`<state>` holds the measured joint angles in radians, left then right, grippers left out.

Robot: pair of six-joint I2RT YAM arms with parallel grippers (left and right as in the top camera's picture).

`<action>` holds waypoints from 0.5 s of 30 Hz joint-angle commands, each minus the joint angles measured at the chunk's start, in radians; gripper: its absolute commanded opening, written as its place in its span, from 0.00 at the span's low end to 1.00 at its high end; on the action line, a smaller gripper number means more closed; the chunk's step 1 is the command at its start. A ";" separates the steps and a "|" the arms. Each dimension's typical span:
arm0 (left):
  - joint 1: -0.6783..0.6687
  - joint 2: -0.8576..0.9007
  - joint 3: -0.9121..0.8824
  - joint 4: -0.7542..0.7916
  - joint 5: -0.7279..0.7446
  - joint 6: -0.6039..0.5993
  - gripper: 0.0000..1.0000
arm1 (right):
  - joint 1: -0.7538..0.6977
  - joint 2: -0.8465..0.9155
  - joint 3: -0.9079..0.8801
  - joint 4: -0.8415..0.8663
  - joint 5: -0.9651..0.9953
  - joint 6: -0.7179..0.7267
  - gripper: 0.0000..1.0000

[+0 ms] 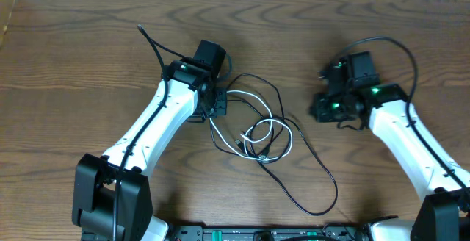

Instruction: Untangle cables

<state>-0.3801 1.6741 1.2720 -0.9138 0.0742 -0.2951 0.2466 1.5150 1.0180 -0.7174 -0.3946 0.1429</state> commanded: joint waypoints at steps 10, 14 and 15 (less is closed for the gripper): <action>0.003 0.000 0.005 -0.005 0.028 -0.010 0.08 | 0.264 0.006 0.001 0.063 0.038 -0.205 0.28; 0.003 0.000 0.005 -0.006 0.028 -0.010 0.07 | 0.308 0.057 0.001 0.092 0.101 -0.204 0.35; 0.003 0.000 0.005 -0.006 0.028 -0.010 0.07 | 0.311 0.068 0.001 0.094 0.101 -0.205 0.39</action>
<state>-0.3798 1.6741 1.2720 -0.9157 0.0994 -0.2951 0.5426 1.5433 1.0180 -0.6273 -0.3588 -0.0414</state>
